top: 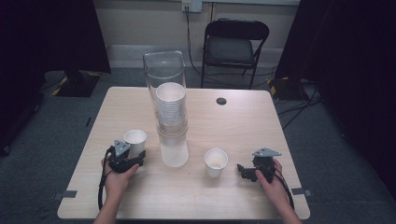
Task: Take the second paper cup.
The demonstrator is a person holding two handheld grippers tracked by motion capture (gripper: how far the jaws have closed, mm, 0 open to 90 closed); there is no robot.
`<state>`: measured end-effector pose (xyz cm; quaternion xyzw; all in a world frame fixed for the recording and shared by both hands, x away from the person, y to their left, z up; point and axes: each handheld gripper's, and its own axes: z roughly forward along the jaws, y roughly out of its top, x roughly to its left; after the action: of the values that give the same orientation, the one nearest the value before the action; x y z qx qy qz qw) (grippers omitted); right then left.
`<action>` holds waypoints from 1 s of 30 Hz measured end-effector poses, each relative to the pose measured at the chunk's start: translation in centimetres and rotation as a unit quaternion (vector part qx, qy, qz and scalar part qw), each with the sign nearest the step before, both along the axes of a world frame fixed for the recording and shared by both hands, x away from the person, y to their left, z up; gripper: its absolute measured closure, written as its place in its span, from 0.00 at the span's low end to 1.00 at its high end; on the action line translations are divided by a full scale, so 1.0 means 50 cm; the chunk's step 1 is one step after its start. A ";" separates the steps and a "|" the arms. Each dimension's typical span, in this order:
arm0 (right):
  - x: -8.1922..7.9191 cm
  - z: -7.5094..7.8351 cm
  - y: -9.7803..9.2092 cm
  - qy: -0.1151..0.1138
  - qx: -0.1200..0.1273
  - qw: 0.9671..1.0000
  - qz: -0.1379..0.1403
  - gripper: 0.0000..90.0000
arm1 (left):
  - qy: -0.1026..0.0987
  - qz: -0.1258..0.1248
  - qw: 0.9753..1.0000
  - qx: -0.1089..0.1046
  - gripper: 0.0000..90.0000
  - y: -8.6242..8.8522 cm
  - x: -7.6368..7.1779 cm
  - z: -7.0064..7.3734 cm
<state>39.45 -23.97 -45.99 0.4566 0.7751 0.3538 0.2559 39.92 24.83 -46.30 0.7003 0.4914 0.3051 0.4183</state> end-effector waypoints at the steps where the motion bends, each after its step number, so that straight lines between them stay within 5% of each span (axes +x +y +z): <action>1: 0.000 0.000 0.000 0.001 0.000 1.000 -0.001 0.12 | 0.002 -0.003 1.000 0.002 0.35 0.002 0.000 -0.002; 13: 0.000 0.000 0.000 0.000 0.000 1.000 0.000 0.12 | 0.066 -0.015 0.998 0.011 0.22 0.023 -0.019 -0.012; 21: 0.000 0.000 0.000 0.000 0.000 1.000 0.000 0.12 | 0.068 -0.059 0.995 0.030 0.17 0.067 -0.065 -0.020; 30: -0.001 0.000 0.000 0.000 0.001 1.000 -0.001 0.12 | 0.067 -0.128 0.988 0.048 0.16 0.097 -0.099 -0.024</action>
<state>39.41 -23.95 -46.00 0.4578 0.7743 0.3539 0.2561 34.97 29.69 -47.47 0.7954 0.4095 0.2248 0.3862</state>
